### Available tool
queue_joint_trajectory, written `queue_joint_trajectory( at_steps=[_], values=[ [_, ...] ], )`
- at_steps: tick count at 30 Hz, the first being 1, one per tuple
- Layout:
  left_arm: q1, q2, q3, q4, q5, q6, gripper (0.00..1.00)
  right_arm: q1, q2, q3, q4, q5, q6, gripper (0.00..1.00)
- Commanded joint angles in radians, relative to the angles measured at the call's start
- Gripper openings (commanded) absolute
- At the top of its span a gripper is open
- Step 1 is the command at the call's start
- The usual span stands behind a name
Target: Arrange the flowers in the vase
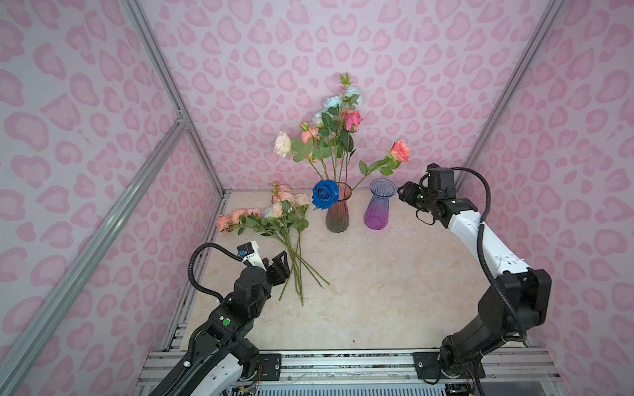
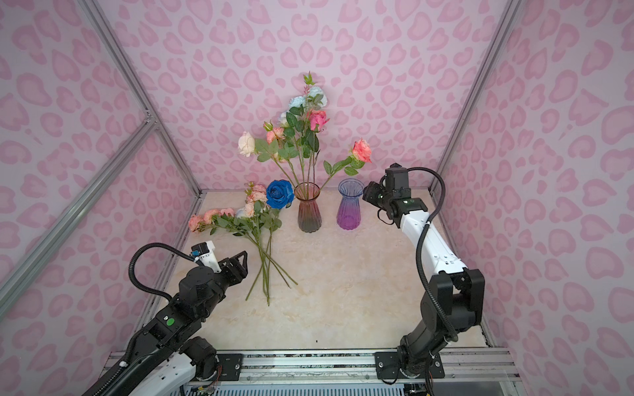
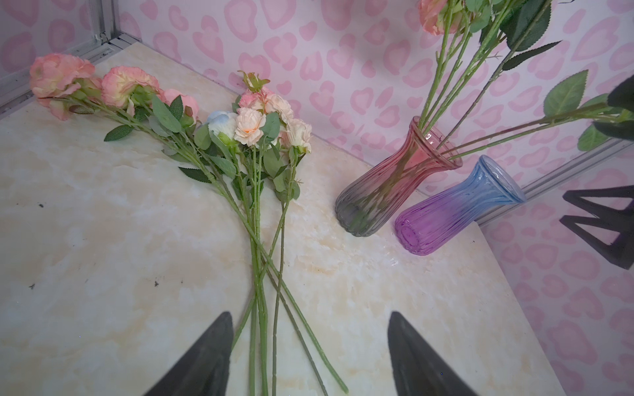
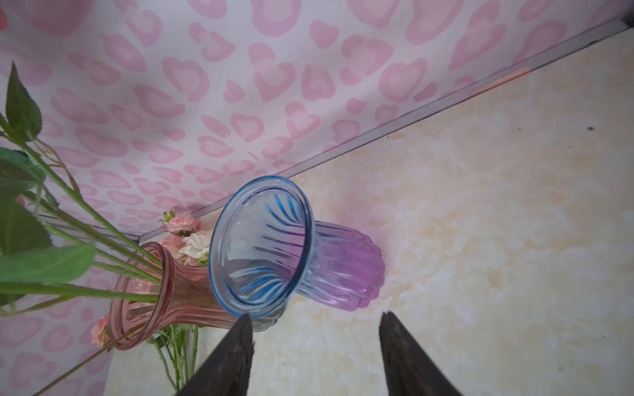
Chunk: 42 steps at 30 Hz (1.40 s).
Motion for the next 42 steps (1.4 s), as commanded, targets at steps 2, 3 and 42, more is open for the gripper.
queue_joint_trajectory(
  at_steps=[2, 3, 42],
  values=[
    [0.001, 0.006, 0.017, -0.007, 0.015, 0.004, 0.72, -0.004, 0.047, 0.029, 0.030, -0.052, 0.040, 0.60],
    [0.001, 0.006, 0.019, -0.010, 0.016, 0.005, 0.72, -0.003, 0.069, 0.045, 0.014, -0.040, 0.043, 0.59],
    [0.001, -0.068, 0.011, -0.063, -0.034, 0.040, 0.72, 0.014, 0.391, 0.408, -0.189, -0.012, 0.042, 0.18]
  ],
)
